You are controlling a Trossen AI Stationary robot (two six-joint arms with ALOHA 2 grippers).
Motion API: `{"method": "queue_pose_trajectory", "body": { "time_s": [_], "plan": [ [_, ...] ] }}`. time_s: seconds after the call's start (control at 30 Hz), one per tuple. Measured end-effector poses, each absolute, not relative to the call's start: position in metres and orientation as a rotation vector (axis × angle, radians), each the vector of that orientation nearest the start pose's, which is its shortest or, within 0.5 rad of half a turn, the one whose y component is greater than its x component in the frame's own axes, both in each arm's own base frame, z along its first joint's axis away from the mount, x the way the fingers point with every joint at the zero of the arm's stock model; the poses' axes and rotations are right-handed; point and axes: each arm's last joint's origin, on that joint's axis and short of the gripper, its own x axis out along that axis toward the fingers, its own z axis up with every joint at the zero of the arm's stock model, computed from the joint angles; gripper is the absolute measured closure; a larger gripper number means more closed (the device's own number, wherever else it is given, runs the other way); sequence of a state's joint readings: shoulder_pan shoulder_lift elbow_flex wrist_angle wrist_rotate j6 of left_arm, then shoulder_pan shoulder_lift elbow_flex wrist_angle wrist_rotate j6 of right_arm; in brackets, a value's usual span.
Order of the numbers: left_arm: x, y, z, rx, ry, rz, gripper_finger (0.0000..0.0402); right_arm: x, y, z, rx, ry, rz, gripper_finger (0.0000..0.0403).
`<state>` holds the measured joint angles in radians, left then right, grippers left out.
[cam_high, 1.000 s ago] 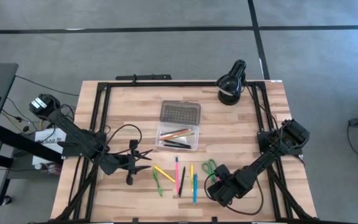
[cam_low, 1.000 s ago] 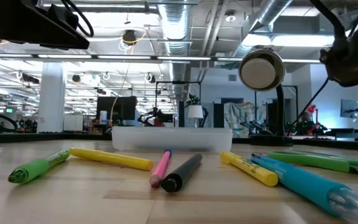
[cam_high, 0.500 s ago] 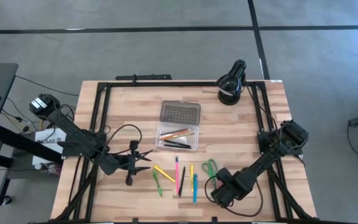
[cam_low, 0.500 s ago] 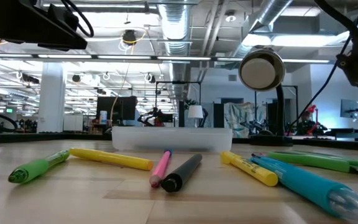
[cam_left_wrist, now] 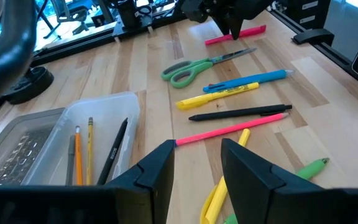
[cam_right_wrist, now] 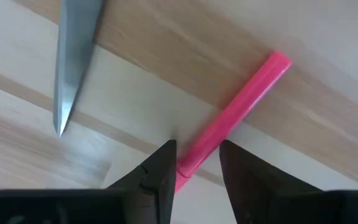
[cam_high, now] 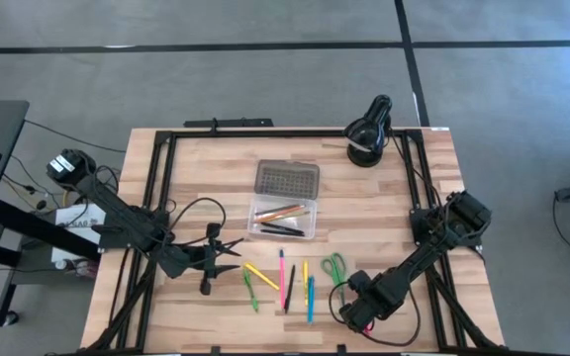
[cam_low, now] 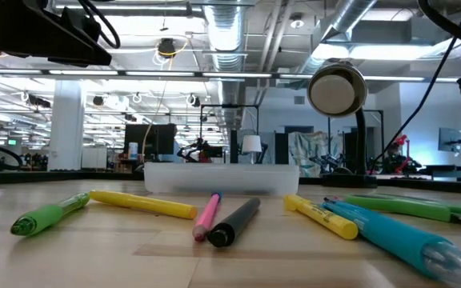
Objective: Pick & place school supplies into a supply box
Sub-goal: Put the pink pen into the transparent supply box
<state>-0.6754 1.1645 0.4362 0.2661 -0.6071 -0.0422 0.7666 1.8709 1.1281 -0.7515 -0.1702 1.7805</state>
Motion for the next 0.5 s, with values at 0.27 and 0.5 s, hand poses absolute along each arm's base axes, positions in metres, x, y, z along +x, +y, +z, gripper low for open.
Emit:
{"method": "queue_pose_trajectory", "body": {
  "time_s": [0.27, 0.5],
  "plan": [
    [0.1822, -0.1247, 0.1865, 0.231, 0.375, -0.057, 0.0274, 0.2314, 0.229, 0.1382, 0.845, 1.571, -0.657, 0.0311],
    [0.1821, -0.1247, 0.1865, 0.223, 0.376, -0.056, 0.0274, 0.2292, 0.2207, 0.1382, 0.742, 1.612, -0.666, 0.0338]
  ]
}}
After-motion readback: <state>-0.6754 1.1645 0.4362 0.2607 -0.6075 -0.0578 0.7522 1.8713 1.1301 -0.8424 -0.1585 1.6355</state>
